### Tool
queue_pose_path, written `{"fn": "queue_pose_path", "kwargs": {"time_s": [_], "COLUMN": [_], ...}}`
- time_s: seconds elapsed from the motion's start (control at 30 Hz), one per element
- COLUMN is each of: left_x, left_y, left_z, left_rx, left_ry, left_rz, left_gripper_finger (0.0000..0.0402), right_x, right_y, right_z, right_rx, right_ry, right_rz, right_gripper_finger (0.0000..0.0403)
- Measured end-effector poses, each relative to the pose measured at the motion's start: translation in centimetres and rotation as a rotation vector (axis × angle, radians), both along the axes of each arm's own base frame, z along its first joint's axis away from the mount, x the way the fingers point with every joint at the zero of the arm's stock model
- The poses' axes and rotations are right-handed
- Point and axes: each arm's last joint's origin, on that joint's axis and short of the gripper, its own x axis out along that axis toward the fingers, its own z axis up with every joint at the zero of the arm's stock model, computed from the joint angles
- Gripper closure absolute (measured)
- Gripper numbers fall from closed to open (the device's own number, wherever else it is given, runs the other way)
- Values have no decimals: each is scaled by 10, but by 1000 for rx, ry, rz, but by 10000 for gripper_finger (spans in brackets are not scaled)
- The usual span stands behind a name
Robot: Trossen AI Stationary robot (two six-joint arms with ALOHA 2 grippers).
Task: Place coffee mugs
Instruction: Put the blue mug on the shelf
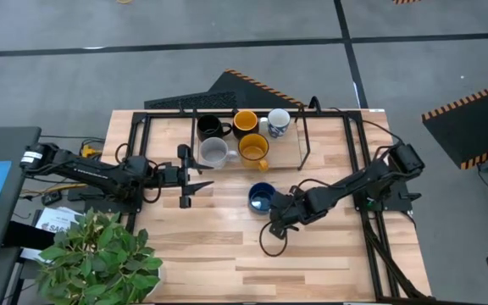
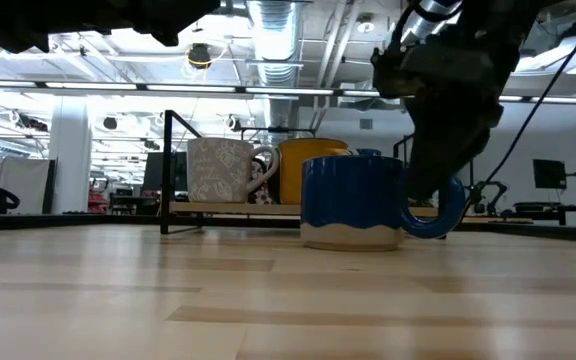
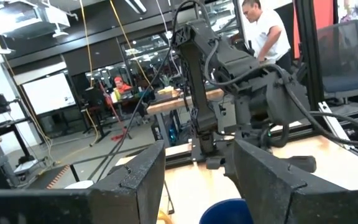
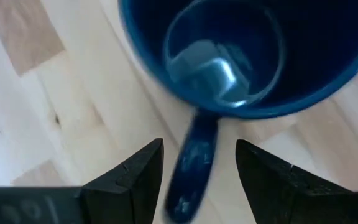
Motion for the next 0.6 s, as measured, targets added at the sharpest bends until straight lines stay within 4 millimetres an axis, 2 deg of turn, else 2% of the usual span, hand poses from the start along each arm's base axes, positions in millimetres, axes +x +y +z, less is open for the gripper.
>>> {"fn": "queue_pose_path", "kwargs": {"time_s": [0.2,0.3,0.47,0.6], "left_x": [0,0,0,0], "left_y": [0,0,0,0], "left_z": [0,0,0,0], "left_rx": [0,-1,-1,-1], "left_ry": [-1,-1,-1,-1], "left_rz": [0,0,0,0], "left_gripper_finger": [226,226,226,226], "right_x": [1,0,-3,-6], "right_y": [-6,-6,-7,-8], "right_z": [6,7,6,7], "right_rx": [-37,-37,-51,-66], "right_ry": [-42,-45,-14,12], "right_rz": [-59,-60,-55,-49], "right_gripper_finger": [192,227,321,320]}}
